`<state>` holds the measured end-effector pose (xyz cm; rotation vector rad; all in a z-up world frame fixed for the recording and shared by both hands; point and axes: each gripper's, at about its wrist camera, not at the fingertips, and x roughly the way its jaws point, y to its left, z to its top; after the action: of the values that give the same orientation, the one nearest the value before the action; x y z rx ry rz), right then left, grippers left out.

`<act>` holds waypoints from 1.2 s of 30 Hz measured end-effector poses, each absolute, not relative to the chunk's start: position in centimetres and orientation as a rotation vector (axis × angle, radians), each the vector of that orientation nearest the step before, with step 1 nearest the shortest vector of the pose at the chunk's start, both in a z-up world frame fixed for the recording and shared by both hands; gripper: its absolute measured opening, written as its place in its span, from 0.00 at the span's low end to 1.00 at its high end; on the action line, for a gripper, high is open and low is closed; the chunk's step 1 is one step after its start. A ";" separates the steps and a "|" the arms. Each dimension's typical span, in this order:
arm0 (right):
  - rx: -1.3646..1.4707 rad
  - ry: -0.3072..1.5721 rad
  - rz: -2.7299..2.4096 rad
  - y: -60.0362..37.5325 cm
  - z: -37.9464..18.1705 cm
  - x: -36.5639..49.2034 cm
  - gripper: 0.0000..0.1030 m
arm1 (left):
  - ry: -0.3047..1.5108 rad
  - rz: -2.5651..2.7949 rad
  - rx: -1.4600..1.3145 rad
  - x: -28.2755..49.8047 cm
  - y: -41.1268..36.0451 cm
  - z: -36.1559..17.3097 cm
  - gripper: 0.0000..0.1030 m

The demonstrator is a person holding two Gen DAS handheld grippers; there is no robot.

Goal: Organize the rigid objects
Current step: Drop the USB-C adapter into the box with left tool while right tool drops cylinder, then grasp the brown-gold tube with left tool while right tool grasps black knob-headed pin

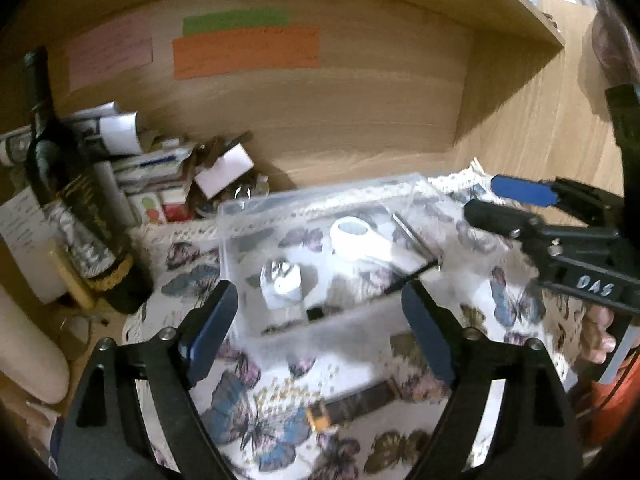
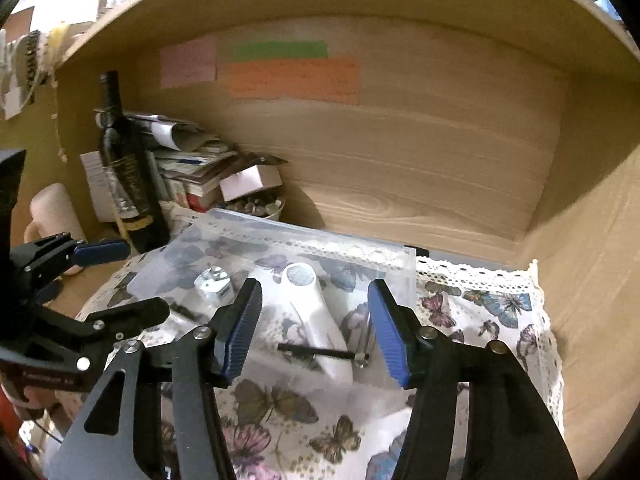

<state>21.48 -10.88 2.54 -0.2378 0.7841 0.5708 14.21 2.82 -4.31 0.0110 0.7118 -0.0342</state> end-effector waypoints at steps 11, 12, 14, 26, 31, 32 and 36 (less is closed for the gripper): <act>-0.208 0.886 0.589 -12.8 -0.5 17.5 0.55 | 0.903 -0.130 0.063 12.4 2.0 -10.4 0.71; -0.194 0.906 0.590 -13.0 -1.0 17.3 0.55 | 0.920 -0.146 0.062 12.6 1.9 -10.9 0.70; -0.175 0.937 0.591 -13.5 -1.8 16.7 0.55 | 0.960 -0.177 0.062 13.3 1.6 -11.8 0.65; -0.165 0.992 0.641 -13.2 -3.3 12.7 0.55 | 0.983 -0.158 0.038 12.1 2.0 -12.7 0.22; -0.178 0.991 0.696 -11.8 -3.6 11.0 0.55 | 0.921 -0.058 -0.004 8.8 3.6 -11.5 0.22; -0.177 0.996 0.711 -11.6 -3.8 10.8 0.55 | 0.906 -0.038 -0.004 8.2 3.8 -11.3 0.22; -0.199 1.015 0.741 -10.6 -4.6 9.8 0.54 | 0.875 -0.008 -0.038 5.8 4.1 -10.9 0.22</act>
<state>9.75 -10.64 -4.55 -0.1990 1.0151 0.7413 5.83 4.14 -10.86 -0.0385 0.8751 -0.0079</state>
